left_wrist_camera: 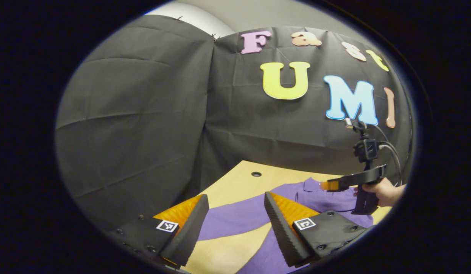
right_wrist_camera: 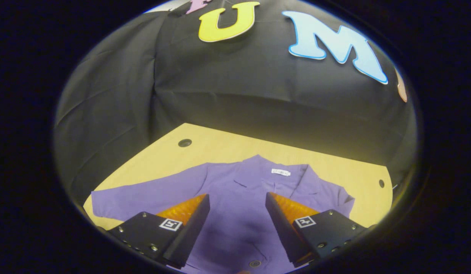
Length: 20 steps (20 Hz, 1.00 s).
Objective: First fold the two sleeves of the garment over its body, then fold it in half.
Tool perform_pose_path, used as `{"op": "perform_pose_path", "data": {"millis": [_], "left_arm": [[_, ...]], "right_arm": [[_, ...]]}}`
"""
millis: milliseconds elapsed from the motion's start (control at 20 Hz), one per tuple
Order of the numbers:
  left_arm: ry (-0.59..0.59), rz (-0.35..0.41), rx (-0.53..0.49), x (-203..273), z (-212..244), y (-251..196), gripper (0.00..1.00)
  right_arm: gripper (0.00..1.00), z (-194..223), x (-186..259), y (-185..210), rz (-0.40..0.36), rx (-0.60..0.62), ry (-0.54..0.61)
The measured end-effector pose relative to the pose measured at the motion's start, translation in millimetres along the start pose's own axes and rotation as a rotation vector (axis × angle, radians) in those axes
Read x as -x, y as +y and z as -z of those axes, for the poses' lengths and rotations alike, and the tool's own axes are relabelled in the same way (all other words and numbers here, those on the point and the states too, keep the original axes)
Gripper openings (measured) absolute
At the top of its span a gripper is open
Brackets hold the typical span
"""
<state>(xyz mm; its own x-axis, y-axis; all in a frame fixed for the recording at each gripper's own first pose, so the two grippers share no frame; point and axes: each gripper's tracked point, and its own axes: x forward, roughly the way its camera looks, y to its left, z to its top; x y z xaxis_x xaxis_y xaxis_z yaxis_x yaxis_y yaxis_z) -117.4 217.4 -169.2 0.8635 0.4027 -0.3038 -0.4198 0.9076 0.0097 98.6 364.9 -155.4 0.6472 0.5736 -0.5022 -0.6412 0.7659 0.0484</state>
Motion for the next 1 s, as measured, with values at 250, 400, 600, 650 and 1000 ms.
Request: {"op": "perform_pose_path", "data": {"millis": [250,400,600,650,1000], "left_arm": [[0.036,-0.102,0.012,-24,25,39,0.95],[0.076,-0.182,0.037,-42,49,69,0.95],[0.179,-0.301,0.067,-63,92,112,0.95],[0.212,-0.324,0.084,-67,105,120,0.95],[0.367,-0.441,0.211,-84,174,161,0.96]], "right_arm": [[0.92,-23,34,4,-0.012,-0.019,-0.078],[0.92,-32,60,4,-0.006,0.009,-0.118],[0.91,-31,91,3,-0.009,0.004,-0.139],[0.91,-30,98,1,-0.006,0.010,-0.140],[0.92,-6,119,-2,-0.005,0.038,-0.099]]}}
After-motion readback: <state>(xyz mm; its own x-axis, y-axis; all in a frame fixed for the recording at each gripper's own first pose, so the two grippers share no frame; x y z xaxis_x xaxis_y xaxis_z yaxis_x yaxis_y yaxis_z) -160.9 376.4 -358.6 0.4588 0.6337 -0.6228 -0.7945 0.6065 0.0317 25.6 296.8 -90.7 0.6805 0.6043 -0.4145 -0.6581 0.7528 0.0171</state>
